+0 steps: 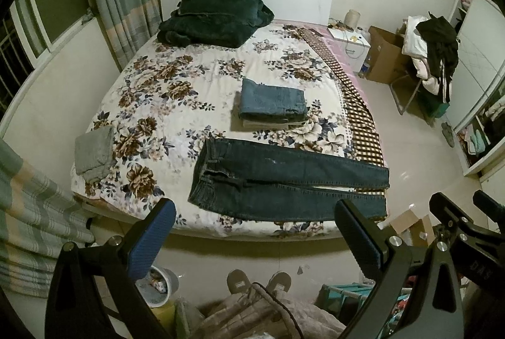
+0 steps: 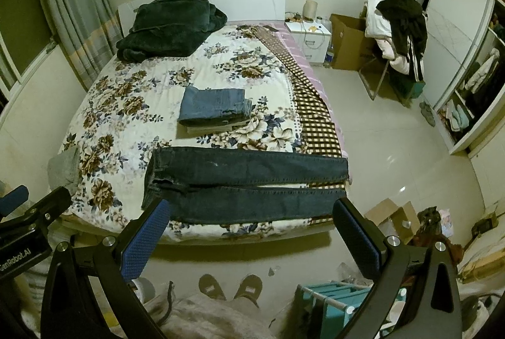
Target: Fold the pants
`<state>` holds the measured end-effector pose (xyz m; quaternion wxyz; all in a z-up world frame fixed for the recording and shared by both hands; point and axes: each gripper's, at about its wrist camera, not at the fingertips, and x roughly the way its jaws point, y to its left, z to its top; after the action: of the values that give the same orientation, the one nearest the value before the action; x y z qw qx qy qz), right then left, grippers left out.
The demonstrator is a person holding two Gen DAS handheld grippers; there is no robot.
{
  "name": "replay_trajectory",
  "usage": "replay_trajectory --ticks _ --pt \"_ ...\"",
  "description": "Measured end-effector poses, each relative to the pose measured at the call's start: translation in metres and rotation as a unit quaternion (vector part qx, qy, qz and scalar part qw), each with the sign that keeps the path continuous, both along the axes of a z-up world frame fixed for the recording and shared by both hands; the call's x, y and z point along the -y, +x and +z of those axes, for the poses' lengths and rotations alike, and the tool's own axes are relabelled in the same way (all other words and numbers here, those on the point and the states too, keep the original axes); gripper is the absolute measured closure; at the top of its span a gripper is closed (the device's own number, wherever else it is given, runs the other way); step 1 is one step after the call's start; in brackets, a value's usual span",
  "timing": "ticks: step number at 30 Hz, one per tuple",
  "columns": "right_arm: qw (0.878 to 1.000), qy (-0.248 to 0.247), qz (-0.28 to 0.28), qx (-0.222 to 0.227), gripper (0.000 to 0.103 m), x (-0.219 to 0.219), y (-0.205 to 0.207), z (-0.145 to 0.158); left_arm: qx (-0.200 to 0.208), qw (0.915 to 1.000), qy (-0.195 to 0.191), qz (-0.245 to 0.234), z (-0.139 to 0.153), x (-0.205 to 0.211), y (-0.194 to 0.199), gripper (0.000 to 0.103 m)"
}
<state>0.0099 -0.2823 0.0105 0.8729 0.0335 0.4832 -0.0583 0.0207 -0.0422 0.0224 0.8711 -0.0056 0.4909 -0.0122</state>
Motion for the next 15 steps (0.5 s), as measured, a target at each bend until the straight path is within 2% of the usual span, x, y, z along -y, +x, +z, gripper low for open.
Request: replay_trajectory --ticks 3,7,11,15 --pt "1.000 0.002 -0.012 -0.006 0.000 -0.003 0.007 0.004 0.004 1.0000 0.008 0.005 -0.005 0.001 0.007 0.000" --pt "0.999 -0.001 -0.043 -0.011 0.000 0.001 0.022 -0.018 0.002 0.9999 0.006 0.013 -0.027 -0.005 0.024 0.000" --pt "0.996 0.003 -0.085 -0.017 0.000 0.018 0.047 -0.057 -0.001 0.9996 0.003 0.029 -0.059 -0.027 0.053 0.000" --pt "0.992 0.019 -0.119 -0.043 0.000 0.043 0.092 -0.114 -0.016 0.9978 0.003 0.064 -0.099 -0.037 0.103 0.000"
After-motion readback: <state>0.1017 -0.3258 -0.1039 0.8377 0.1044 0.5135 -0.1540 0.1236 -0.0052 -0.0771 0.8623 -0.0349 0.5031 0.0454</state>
